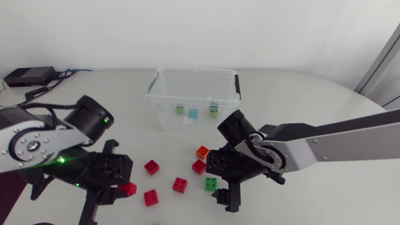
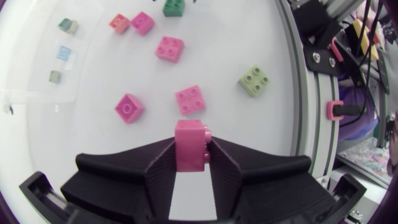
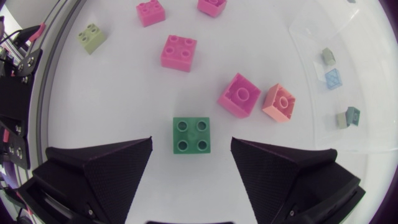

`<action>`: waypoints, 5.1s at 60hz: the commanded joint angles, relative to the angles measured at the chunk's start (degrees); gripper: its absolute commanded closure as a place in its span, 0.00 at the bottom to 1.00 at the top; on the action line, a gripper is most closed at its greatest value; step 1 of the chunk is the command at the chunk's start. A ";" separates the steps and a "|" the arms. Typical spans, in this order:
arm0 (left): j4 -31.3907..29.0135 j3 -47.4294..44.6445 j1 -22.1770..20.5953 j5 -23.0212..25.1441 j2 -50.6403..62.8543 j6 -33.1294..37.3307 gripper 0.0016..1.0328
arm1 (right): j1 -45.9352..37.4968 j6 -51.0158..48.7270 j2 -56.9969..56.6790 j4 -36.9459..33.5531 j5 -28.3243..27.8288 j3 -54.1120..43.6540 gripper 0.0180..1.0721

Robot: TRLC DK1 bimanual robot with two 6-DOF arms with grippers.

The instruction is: Pick up the duplo bricks and place them in the container

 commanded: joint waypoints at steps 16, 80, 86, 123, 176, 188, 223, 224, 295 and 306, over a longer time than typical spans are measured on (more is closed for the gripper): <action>3.62 12.56 6.60 9.03 2.41 -3.79 0.73 | -0.65 0.23 4.79 1.62 -1.75 2.02 0.28; 28.67 42.09 12.05 7.80 33.18 -34.38 0.06 | -9.18 2.17 -11.38 -11.91 -3.15 15.38 0.86; 24.37 37.52 13.28 7.62 28.17 -31.30 0.06 | -10.94 3.22 -9.89 -11.47 -3.59 19.95 0.86; 9.43 11.06 6.86 1.29 16.12 -21.37 0.06 | -19.55 15.26 13.05 -0.05 -3.06 45.18 0.83; 12.50 18.09 2.03 -5.21 36.87 -34.99 0.70 | -7.07 27.22 -4.96 2.24 11.53 14.33 0.19; 10.83 17.74 2.29 -5.21 32.21 -35.08 0.72 | -6.02 28.10 0.92 2.33 11.17 12.66 0.20; 9.69 16.25 1.59 -4.77 27.37 -34.91 0.72 | -8.12 23.35 -8.48 0.30 11.00 22.85 0.09; 9.69 16.25 1.59 -4.77 27.29 -34.91 0.72 | -8.04 23.35 -9.10 0.22 10.91 22.94 0.09; 23.84 39.01 1.76 1.47 24.21 -36.84 0.70 | -10.50 17.72 2.59 9.62 6.69 12.48 0.24; 24.45 40.59 2.99 2.96 28.08 -37.02 0.15 | -9.00 18.34 2.51 8.65 5.99 12.04 0.24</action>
